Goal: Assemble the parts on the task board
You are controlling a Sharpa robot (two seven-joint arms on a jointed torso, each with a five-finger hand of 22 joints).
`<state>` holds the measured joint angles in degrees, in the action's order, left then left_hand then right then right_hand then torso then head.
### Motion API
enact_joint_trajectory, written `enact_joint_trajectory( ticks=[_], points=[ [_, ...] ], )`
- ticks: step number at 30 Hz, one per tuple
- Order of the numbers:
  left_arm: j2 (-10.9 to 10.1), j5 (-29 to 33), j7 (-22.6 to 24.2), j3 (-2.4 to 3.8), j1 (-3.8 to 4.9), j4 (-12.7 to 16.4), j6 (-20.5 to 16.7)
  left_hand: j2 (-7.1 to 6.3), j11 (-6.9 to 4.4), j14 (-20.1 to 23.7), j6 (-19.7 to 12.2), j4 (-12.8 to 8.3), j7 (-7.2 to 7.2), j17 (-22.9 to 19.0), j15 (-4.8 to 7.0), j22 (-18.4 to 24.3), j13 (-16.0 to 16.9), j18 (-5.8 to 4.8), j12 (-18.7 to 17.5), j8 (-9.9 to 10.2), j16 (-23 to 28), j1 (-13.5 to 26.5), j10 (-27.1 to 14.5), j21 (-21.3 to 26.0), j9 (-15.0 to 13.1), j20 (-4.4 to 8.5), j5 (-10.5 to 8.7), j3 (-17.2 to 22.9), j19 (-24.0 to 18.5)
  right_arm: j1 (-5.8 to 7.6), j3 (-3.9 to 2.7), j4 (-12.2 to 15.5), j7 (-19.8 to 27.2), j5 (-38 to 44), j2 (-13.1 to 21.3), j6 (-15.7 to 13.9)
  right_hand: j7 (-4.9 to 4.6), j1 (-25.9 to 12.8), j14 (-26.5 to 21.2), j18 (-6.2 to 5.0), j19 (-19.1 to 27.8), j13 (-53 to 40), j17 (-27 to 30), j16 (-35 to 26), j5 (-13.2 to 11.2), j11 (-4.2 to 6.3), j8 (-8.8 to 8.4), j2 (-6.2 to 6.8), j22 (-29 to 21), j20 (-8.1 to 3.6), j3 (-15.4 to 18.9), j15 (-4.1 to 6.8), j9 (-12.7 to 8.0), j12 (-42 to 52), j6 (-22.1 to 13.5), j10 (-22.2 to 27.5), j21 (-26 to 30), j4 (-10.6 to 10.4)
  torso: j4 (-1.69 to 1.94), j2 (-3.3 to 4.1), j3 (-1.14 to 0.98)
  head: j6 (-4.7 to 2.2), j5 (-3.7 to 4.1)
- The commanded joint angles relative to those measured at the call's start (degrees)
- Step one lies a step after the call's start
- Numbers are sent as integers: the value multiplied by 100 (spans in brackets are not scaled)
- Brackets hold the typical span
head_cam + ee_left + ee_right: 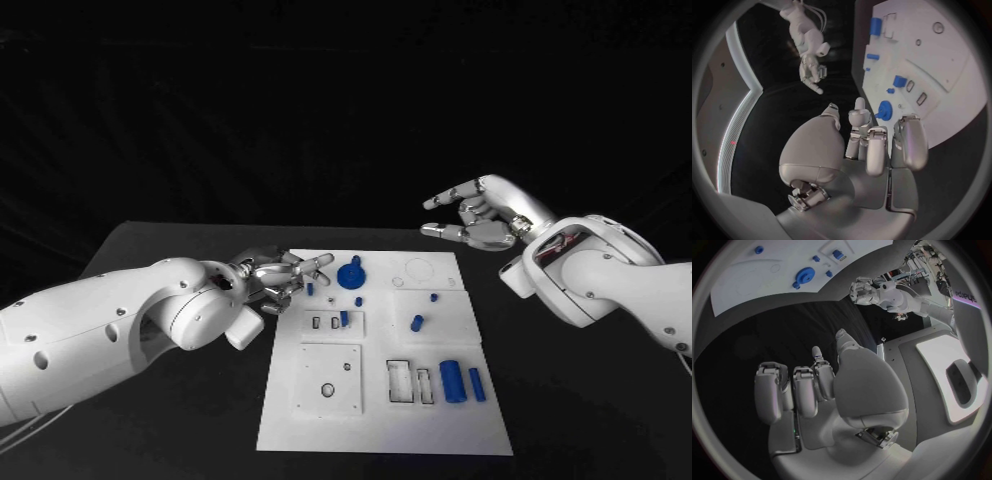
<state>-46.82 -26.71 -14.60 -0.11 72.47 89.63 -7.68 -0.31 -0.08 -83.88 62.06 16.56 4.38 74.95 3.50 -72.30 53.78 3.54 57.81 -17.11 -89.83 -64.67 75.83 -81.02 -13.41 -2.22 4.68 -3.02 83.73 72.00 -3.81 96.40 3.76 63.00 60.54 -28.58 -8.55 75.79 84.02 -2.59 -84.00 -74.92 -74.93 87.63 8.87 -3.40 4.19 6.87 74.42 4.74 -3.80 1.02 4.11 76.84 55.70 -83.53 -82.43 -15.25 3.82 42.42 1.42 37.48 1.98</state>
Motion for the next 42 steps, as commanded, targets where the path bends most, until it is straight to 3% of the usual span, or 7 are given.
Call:
enact_joint_trajectory(
  ticks=[1,5,9,15,24,32,42],
  points=[
    [193,-1847,-1868,1,120,-186,1201,100,-21,-612,-91,11,-40,1505,25,0,234,-24,239,-402,-17,-36,-148,-23,-290,1,-46,-165,64,30,6,-109,169,-664,22,199,18,58,463,-73,30,-634,-932,-45,28,1,18,-6,-24,12,4,-3,5,-45,21,38,42,33,-28,-69,-62,51,-63],
    [534,-2374,-2458,-1,254,-504,1672,252,-67,-612,-464,6,-114,1505,65,-58,637,-20,658,-1156,-17,-141,-107,-69,-934,64,-52,-404,74,50,6,-216,143,-721,31,268,15,52,439,-94,73,-585,-831,-99,43,0,11,-10,-128,10,27,-3,2,-118,7,76,99,40,-25,-104,-88,89,-93],
    [844,-2796,-2762,-3,335,-759,1964,381,-108,-612,-699,20,-129,1505,104,-178,814,-50,833,-1562,-17,-175,-52,-127,-1312,54,-31,-556,115,58,7,-297,101,-733,21,321,15,51,435,-97,80,-581,-816,-107,44,0,10,-11,-145,10,32,-2,1,-124,4,79,109,42,-34,-115,-107,124,-116],
    [1255,-3003,-2985,-6,371,-1089,2029,351,-155,-612,-794,16,-205,1505,151,-491,1039,-105,1055,-1971,-17,-1,76,-281,-1730,95,-186,-889,219,62,8,-405,65,-731,-2,368,16,-16,425,-107,101,-561,-771,-138,3,1,12,-57,-199,7,89,0,2,-145,3,88,147,10,-19,-120,-110,145,-142],
    [1596,-3099,-3077,-15,379,-1349,2090,319,-177,-612,-844,11,-229,1505,175,-567,1098,-120,1111,-2067,-17,36,110,-319,-1857,120,-193,-1007,243,63,11,-481,26,-680,-33,398,16,-20,423,-108,102,-560,-763,-143,11,2,12,-62,-203,7,96,1,2,-147,3,89,150,8,-23,-107,-90,163,-166],
    [1893,-3111,-3081,-74,372,-1568,2206,372,-176,-612,-912,-2,-227,1505,174,-588,1093,-124,1110,-2123,-17,-93,97,-328,-1958,122,-159,-982,247,63,12,-533,-6,-663,-73,422,19,-23,424,-109,102,-550,-756,-152,112,5,15,-86,-216,3,133,5,3,-155,3,91,163,17,-39,-95,-79,188,-182],
    [2100,-3101,-2977,-124,362,-1805,2263,355,-175,-612,-924,-3,-228,1505,173,-645,1116,-134,1131,-2140,-17,-123,107,-355,-1988,121,-158,-985,264,62,15,-581,-18,-660,-136,471,20,-25,424,-109,102,-549,-754,-155,140,6,16,-93,-218,2,144,6,3,-154,4,89,166,19,-36,-92,-91,225,-169]
  ],
)
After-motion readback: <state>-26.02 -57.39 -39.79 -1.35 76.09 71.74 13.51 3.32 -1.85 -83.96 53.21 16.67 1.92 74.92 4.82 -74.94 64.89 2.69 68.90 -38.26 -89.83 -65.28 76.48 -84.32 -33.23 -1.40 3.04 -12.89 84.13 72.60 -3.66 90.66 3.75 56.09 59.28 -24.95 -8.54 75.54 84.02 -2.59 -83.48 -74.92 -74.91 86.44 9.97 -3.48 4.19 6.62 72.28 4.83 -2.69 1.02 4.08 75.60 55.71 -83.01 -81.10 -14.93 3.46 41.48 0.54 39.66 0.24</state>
